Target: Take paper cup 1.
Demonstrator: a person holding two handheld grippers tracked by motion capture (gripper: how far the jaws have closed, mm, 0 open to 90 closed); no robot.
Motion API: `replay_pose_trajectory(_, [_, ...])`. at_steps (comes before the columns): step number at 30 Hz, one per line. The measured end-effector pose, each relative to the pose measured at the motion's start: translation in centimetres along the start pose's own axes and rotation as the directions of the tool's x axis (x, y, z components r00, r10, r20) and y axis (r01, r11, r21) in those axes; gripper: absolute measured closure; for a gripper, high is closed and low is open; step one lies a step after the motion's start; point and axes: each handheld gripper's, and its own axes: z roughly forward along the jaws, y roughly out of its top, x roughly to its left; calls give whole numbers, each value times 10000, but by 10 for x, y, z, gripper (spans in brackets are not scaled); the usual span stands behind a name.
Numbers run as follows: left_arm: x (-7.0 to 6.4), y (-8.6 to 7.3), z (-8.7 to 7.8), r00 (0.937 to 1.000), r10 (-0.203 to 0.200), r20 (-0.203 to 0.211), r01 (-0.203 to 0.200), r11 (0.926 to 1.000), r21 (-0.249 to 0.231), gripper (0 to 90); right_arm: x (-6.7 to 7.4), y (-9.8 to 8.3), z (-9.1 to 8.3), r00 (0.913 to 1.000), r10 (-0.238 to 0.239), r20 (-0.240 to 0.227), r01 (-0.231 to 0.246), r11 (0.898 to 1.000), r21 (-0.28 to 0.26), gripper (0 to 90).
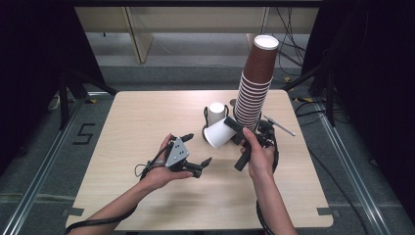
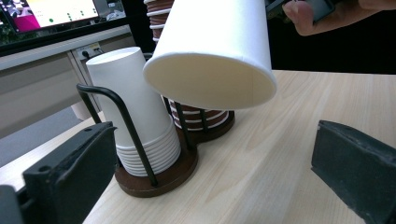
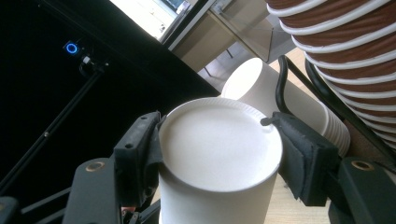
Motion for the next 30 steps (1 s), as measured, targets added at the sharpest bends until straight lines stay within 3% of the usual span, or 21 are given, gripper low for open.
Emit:
replay_pose_trajectory(6, [-1, -1, 0, 9997, 173, 162, -171, 9998, -78, 0, -3, -1, 1, 9998, 156, -76, -155, 9998, 101, 364])
replay_pose_trajectory(7, [-1, -2, 1, 9997, 165, 190, -163, 9998, -86, 0, -1, -1, 0, 9989, 457, -127, -455, 9988, 156, 364])
replay_pose_trajectory(9, [-1, -3, 2, 9997, 141, 213, -139, 9999, -84, 0, -3, -1, 1, 9995, 291, -112, -290, 9995, 107, 364])
replay_pose_trajectory(12, [0, -4, 4, 9996, 123, 244, -121, 9999, -95, 0, -2, -1, 1, 9985, 537, -96, -536, 9985, 99, 364])
replay_pose_trajectory(13, [0, -3, 4, 9996, 154, 236, -151, 9998, -121, 0, -3, -2, 1, 9992, 377, -116, -376, 9992, 109, 364])
replay_pose_trajectory(14, [1, -3, 4, 9996, 166, 250, -162, 9998, -152, 0, -3, -2, 1, 9982, 588, -102, -586, 9981, 171, 364])
replay_pose_trajectory(15, [1, -3, 5, 9996, 158, 251, -153, 9997, -191, 0, -5, -2, 2, 9995, 322, -74, -321, 9994, 120, 364])
replay_pose_trajectory(16, [1, -2, 5, 9996, 169, 244, -164, 9997, -200, 0, -5, -2, 2, 9993, 351, -160, -349, 9993, 126, 364])
replay_pose_trajectory(20, [2, -1, 6, 9992, 267, 290, -261, 9994, -231, 0, -4, -2, 1, 9987, 485, 164, -488, 9986, 186, 364])
replay_pose_trajectory(21, [2, 0, 6, 9991, 285, 321, -277, 9993, -238, 0, -5, -2, 2, 9984, 537, -149, -535, 9984, 173, 364])
replay_pose_trajectory(22, [2, 0, 6, 9990, 295, 334, -286, 9993, -260, 0, -4, -2, 1, 9969, 770, -168, -767, 9969, 190, 364])
replay_pose_trajectory(23, [2, 1, 7, 9988, 315, 376, -305, 9992, -277, 0, -5, -2, 2, 9983, 559, -179, -556, 9983, 143, 364])
replay_pose_trajectory(30, [2, 5, 10, 9980, 384, 495, -364, 9985, -409, 0, -4, -3, 1, 9970, 746, -183, -744, 9971, 139, 364])
